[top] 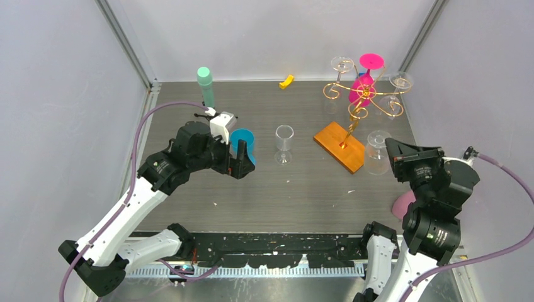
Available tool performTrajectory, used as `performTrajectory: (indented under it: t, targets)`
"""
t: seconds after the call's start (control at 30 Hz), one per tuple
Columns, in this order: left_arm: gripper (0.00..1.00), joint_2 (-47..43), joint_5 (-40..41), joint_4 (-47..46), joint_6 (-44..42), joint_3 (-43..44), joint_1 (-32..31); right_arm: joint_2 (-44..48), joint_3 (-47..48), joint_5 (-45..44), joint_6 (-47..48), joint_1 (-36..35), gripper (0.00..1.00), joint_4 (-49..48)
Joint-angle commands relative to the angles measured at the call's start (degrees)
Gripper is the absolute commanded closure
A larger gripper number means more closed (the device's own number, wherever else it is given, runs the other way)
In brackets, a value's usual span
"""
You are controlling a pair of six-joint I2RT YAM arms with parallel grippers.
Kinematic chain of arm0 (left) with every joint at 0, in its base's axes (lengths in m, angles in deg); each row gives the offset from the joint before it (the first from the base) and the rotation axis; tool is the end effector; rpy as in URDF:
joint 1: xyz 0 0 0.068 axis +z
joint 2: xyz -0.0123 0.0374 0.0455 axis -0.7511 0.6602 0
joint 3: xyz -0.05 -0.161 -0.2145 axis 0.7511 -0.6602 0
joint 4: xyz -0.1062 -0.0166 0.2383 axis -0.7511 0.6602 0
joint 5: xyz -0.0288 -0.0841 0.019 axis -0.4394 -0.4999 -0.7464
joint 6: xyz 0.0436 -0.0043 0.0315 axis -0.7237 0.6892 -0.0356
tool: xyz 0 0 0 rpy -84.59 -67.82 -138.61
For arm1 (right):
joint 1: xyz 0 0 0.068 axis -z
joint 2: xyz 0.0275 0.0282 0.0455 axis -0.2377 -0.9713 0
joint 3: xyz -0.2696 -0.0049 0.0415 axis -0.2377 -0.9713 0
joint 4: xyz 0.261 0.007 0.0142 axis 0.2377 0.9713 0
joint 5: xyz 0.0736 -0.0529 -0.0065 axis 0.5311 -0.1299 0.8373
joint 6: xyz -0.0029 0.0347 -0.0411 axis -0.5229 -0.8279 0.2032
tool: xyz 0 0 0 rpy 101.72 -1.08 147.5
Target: Take the wine glass off the wine glass rack
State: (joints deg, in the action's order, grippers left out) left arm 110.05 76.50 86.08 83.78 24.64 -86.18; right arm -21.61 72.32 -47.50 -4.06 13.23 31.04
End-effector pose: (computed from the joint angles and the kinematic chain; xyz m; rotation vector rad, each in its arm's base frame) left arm 0.1496 -0.1228 0.3733 0.4500 2.1977 -0.7620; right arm 0.0464 -0.0095 0.4271 1.1265 1.4806 0.7791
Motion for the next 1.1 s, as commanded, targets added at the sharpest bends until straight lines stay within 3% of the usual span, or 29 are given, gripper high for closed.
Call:
performTrajectory:
  t: [0.0, 0.17, 0.43, 0.63, 0.77, 0.87, 1.07]
  targets:
    - [0.02, -1.26, -1.48, -3.73, 1.46, 0.63, -0.15, 0.15, -2.78, 8.76, -6.2, -1.25, 1.0, -8.32]
    - [0.02, -1.18, -1.48, -9.52, 5.34, -0.74, -0.16, -0.43, -7.27, 13.5, -10.58, -4.79, 1.0, -15.9]
    - [0.02, -0.24, -8.51, -27.35, 11.84, -5.52, -0.15, -3.33, -15.5, 21.56, -24.61, -9.43, 1.0, -45.08]
    - [0.02, 5.23, -12.3, -32.65, 18.04, -2.13, 0.03, -6.54, -18.32, 24.81, -33.44, -12.77, 1.0, -63.72]
    - [0.02, 12.06, -19.21, -39.08, 31.47, 0.88, 3.25, -8.87, -19.64, 23.36, -37.54, -17.12, 1.0, -72.42]
    - [0.02, 17.3, -27.2, -54.25, 46.81, 0.2, 6.8, -9.64, -20.22, 18.59, -38.77, -20.31, 1.0, -76.31]
    - [0.02, 25.09, -30.15, -81.65, 66.4, -3.44, 8.32, -10.02, -19.74, 14.21, -39.54, -25.23, 1.0, -77.85]
